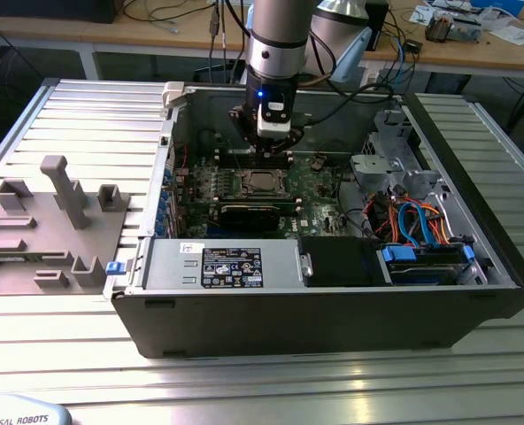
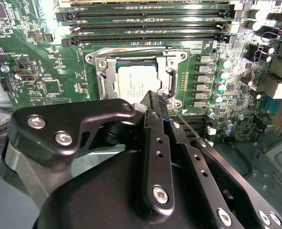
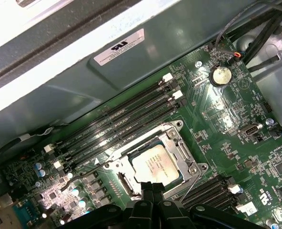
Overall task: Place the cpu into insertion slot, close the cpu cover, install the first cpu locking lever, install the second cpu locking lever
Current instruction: 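Install the first cpu locking lever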
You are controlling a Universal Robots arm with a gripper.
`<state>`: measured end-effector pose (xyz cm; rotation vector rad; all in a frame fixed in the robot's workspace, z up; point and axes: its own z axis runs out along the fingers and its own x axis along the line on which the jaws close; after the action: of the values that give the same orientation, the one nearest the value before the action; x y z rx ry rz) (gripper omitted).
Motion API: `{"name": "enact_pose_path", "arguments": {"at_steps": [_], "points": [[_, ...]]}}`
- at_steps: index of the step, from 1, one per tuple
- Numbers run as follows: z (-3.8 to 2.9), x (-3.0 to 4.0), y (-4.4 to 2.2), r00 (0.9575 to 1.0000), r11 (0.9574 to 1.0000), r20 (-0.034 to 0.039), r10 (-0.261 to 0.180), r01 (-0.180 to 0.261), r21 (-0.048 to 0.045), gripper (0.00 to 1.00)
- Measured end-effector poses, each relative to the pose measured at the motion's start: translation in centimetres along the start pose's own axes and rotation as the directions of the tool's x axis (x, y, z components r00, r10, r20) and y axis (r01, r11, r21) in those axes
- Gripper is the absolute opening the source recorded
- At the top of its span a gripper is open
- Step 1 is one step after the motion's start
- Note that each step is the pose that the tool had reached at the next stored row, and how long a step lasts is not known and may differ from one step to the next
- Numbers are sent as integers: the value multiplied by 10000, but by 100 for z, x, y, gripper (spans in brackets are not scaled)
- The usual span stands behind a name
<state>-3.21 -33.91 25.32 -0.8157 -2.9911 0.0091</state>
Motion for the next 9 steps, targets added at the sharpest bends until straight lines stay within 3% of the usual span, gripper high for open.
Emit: {"name": "enact_pose_path", "arguments": {"at_steps": [9], "points": [[0,0,0,10000,10000,1,-51,51,2,11]]}}
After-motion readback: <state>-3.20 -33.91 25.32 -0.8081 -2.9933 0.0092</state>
